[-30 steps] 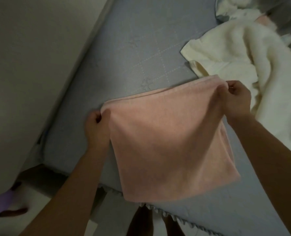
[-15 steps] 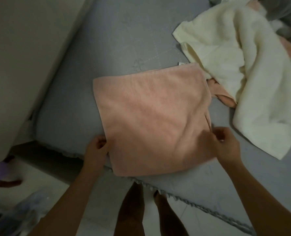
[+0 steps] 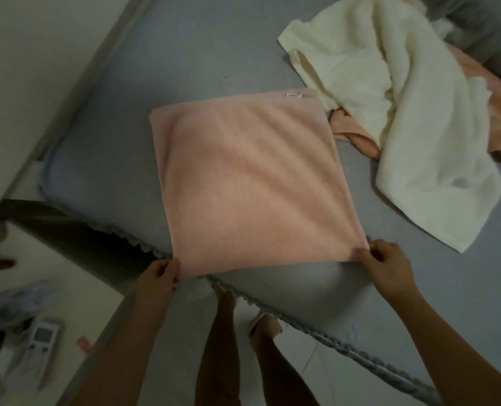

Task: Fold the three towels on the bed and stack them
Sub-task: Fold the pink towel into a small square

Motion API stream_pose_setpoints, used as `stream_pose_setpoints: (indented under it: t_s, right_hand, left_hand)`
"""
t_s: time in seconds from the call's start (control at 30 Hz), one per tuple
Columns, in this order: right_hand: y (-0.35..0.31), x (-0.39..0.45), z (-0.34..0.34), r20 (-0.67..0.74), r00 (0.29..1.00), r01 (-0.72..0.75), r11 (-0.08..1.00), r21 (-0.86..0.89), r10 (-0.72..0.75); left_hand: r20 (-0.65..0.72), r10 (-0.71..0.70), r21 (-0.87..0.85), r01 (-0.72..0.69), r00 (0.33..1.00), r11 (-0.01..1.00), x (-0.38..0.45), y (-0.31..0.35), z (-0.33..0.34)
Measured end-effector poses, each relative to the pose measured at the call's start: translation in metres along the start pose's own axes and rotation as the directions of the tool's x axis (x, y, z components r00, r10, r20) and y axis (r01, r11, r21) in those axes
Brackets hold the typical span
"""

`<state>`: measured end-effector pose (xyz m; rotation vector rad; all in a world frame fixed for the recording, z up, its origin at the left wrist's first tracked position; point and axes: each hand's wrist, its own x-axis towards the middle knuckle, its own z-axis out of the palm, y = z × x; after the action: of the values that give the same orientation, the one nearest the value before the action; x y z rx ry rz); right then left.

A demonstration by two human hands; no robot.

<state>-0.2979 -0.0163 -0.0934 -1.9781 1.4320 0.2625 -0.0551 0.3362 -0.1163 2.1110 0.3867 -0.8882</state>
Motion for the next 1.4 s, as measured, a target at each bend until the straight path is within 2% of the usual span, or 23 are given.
stream_pose_setpoints:
  t_s: [0.07, 0.17, 0.27, 0.37, 0.53, 0.57, 0.63, 0.7, 0.83, 0.93, 1.0, 1.13, 1.2, 1.27, 1.33, 1.4]
  right_hand:
    - [0.008, -0.001, 0.008, 0.112, 0.989, -0.091, 0.995, -0.048, 0.096]
    - [0.004, 0.000, 0.013, 0.092, 0.987, -0.140, 0.987, 0.082, 0.133]
    - [-0.005, 0.005, 0.014, 0.089, 0.988, -0.137, 0.979, 0.153, 0.124]
    - [-0.005, 0.009, 0.015, 0.066, 0.990, -0.134, 0.987, 0.091, 0.128]
    - [0.004, 0.000, 0.012, 0.021, 0.975, -0.222, 0.975, 0.022, 0.222]
    - [0.003, -0.004, 0.013, 0.008, 0.976, -0.217, 0.976, 0.021, 0.216]
    - [-0.008, -0.006, 0.014, -0.036, 0.987, -0.156, 0.987, 0.043, 0.157]
    - [-0.030, 0.002, 0.015, -0.088, 0.993, -0.074, 0.993, 0.097, 0.082]
    - [-0.084, 0.041, 0.018, -0.118, 0.993, 0.044, 0.985, 0.168, -0.024]
    - [-0.126, 0.083, 0.013, -0.129, 0.985, 0.137, 0.975, 0.173, -0.116]
    - [-0.157, 0.112, 0.009, -0.192, 0.968, 0.203, 0.957, 0.209, -0.163]
    - [-0.208, 0.156, 0.006, -0.216, 0.969, 0.159, 0.968, 0.196, -0.116]
    - [-0.222, 0.166, 0.002, -0.256, 0.963, 0.136, 0.970, 0.200, -0.082]
    - [-0.233, 0.170, -0.005, -0.333, 0.939, 0.185, 0.947, 0.263, -0.091]
    - [-0.241, 0.173, -0.008, -0.405, 0.908, 0.254, 0.909, 0.331, -0.106]
    - [-0.247, 0.179, -0.006, -0.419, 0.903, 0.252, 0.911, 0.327, -0.099]
  left_hand:
    - [0.077, -0.154, -0.100, 0.161, 0.985, 0.982, -0.001, -0.008, 0.009]
    - [0.059, -0.201, -0.226, 0.209, 0.978, 0.951, 0.000, -0.010, 0.012]
    - [0.078, -0.217, -0.197, 0.229, 0.973, 0.953, 0.002, -0.016, 0.012]
    - [0.119, -0.236, -0.140, 0.252, 0.964, 0.958, 0.005, -0.026, 0.013]
    - [0.063, -0.246, -0.029, 0.248, 0.967, 0.968, -0.007, -0.031, 0.009]
    - [0.023, -0.209, 0.040, 0.208, 0.978, 0.977, -0.012, -0.027, 0.011]
    - [-0.100, -0.046, 0.170, 0.062, 0.994, 0.983, -0.016, -0.008, 0.016]
    - [-0.211, 0.139, 0.203, -0.095, 0.968, 0.975, -0.009, 0.024, 0.024]
    - [-0.225, 0.324, 0.196, -0.283, 0.919, 0.939, 0.035, 0.096, 0.035]
    - [-0.236, 0.310, 0.101, -0.294, 0.921, 0.951, 0.081, 0.145, 0.033]
    - [-0.280, 0.329, 0.106, -0.312, 0.902, 0.944, 0.109, 0.169, 0.026]
    - [-0.249, 0.361, 0.161, -0.329, 0.899, 0.930, 0.145, 0.198, 0.009]
    - [-0.224, 0.355, 0.077, -0.347, 0.907, 0.935, 0.153, 0.200, 0.001]
    - [-0.221, 0.368, -0.021, -0.381, 0.903, 0.924, 0.155, 0.202, -0.007]
    - [-0.249, 0.393, -0.047, -0.416, 0.885, 0.908, 0.157, 0.202, -0.011]
    - [-0.274, 0.394, -0.038, -0.419, 0.878, 0.907, 0.161, 0.202, -0.010]
